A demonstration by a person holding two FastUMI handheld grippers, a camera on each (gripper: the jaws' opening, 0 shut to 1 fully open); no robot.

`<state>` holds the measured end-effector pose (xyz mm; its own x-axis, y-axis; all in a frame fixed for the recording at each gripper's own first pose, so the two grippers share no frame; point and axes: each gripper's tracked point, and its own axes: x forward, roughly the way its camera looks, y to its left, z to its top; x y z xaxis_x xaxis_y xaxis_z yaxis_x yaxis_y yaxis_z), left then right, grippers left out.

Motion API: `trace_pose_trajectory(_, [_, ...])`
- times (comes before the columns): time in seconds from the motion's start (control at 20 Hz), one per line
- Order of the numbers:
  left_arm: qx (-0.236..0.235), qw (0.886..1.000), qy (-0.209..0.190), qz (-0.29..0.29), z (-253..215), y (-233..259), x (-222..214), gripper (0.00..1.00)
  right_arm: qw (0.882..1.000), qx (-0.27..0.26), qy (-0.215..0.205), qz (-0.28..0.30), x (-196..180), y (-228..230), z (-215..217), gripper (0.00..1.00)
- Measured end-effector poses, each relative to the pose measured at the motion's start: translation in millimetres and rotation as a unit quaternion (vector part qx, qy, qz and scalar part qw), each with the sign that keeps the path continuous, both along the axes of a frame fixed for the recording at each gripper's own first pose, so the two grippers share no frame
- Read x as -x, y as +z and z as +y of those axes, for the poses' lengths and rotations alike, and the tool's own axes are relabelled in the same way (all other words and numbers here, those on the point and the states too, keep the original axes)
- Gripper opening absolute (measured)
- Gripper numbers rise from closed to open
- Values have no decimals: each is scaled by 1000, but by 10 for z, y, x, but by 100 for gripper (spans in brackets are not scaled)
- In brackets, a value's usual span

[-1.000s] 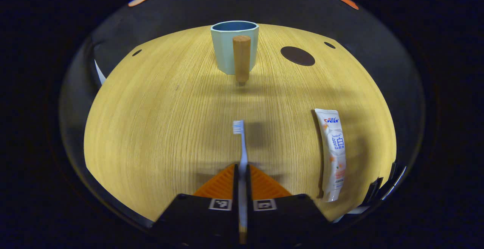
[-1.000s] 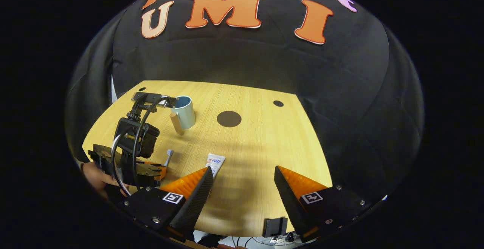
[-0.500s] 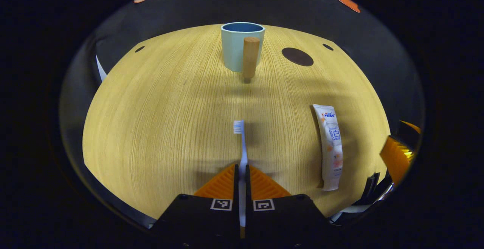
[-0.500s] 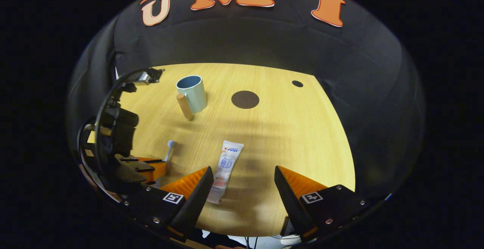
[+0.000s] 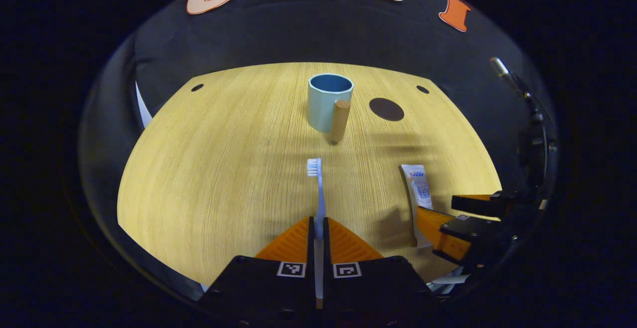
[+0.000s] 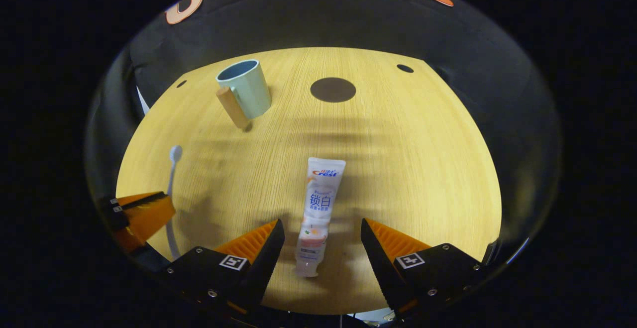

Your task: Put the toothbrush and toothpaste on the desktop into the cup, then pick up the cup and place it on the coaster on the desktop.

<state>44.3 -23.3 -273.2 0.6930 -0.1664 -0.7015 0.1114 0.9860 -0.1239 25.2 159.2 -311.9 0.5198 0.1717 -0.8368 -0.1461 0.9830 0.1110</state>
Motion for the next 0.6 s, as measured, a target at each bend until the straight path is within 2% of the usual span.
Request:
trace_pose_trajectory(0.2, [3,999,5,-43,166,358,-137,5,1000,-4,-5,19,-14,-87,92,88])
trace_pose_trajectory(0.3, [0,998,4,-68,243,538,-208,5,1000,-6,-10,26,-22,-111,93,80])
trace_pose_trajectory(0.4, [-4,995,1,-95,288,681,-240,6,999,-5,-16,33,-29,-136,71,70])
trace_pose_trajectory(0.6, [8,991,-2,-134,322,983,-402,5,998,-16,-31,47,-54,-169,59,42])
